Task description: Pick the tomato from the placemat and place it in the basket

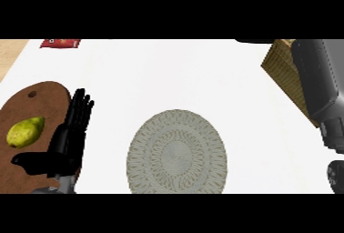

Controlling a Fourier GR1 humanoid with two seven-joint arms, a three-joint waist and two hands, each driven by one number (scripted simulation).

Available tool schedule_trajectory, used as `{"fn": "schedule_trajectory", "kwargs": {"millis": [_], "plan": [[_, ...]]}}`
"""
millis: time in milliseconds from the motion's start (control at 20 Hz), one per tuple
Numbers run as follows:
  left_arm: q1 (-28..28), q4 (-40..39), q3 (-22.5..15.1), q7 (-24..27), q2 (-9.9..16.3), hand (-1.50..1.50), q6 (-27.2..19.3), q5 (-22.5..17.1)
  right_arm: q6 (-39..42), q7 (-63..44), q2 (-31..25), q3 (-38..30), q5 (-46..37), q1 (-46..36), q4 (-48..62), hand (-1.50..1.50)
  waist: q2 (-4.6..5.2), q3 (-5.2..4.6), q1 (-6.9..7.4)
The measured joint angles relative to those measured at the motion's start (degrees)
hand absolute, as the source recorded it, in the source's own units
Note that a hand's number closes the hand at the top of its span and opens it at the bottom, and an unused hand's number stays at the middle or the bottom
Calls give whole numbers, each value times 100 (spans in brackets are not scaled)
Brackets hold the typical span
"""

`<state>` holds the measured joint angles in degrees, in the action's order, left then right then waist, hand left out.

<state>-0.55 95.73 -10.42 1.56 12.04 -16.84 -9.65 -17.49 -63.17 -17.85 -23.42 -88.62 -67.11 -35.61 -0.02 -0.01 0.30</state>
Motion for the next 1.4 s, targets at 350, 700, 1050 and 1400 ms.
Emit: {"fn": "schedule_trajectory", "kwargs": {"millis": [350, 700, 1050, 1400], "plan": [[-28, -80, 140, 28, -30, 0, 98, 9, -58, 174, 33, -122, 194, 520, -433, 150, -3, 0, -17], [107, 92, 233, -16, 4, 0, 230, 15, -123, 276, 90, -236, 407, 1103, -1026, 150, -6, 2, -14], [110, 153, 223, -63, -93, 0, 267, 72, -252, 279, 139, -437, 510, 1591, -1357, -150, -3, 0, -12], [55, 33, 379, -58, -122, 0, 402, 104, -496, 448, 208, -381, 723, 1872, -1702, -150, -22, -21, -1]]}}
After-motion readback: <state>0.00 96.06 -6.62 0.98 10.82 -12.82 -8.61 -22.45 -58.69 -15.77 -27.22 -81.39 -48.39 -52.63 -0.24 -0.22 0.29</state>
